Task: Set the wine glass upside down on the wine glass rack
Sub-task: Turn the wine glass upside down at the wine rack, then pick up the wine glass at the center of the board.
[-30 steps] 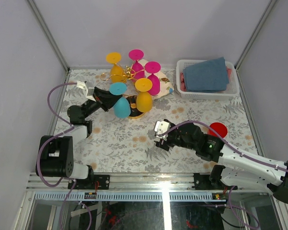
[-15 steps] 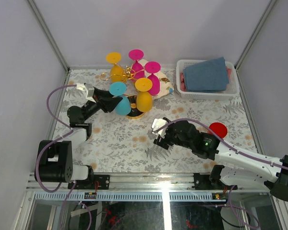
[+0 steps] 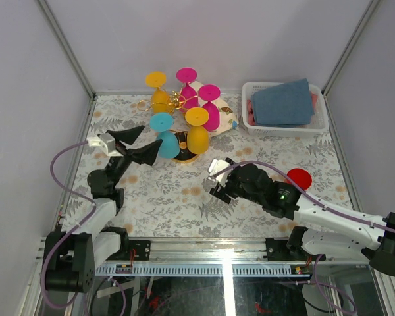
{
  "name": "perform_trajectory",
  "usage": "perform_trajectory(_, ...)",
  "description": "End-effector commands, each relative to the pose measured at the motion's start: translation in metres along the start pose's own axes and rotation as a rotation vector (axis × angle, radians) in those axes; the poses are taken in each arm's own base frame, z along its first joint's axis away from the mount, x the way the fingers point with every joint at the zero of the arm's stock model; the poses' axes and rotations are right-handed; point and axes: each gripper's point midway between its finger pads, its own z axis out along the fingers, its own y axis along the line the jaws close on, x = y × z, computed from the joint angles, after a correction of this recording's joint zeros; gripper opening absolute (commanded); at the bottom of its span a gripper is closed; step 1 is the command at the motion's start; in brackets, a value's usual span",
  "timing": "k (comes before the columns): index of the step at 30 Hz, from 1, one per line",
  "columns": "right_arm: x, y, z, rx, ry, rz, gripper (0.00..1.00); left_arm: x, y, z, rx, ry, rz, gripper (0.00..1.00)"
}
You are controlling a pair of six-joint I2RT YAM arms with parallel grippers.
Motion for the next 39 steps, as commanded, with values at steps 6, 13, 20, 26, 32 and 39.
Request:
perform_trajectory(6, -0.030, -0.039, -0.014, 0.216, -0.126, 0.085, 0.78, -0.032, 0.008, -0.021, -0.225, -0.123, -0.117, 1.00)
perform_trajectory(13, -0.035, -0.066, -0.028, 0.367, -0.162, 0.103, 0.84, -0.022, 0.011, -0.041, -0.381, -0.010, -0.278, 1.00)
perform_trajectory(20, -0.029, -0.073, -0.025, 0.433, -0.157, 0.178, 0.86, -0.010, 0.009, -0.059, -0.474, 0.129, -0.289, 1.00)
perform_trajectory(26, -0.010, -0.089, -0.019, 0.566, 0.054, 0.228, 0.99, -0.007, 0.010, -0.069, -0.508, 0.263, -0.189, 1.00)
perform_trajectory(32, -0.011, -0.101, -0.012, 0.604, 0.123, 0.304, 0.99, -0.014, 0.017, -0.074, -0.579, 0.252, -0.179, 1.00)
perform_trajectory(39, 0.010, -0.135, -0.021, 0.619, 0.138, 0.516, 0.99, -0.023, 0.015, -0.075, -0.594, 0.263, -0.148, 1.00)
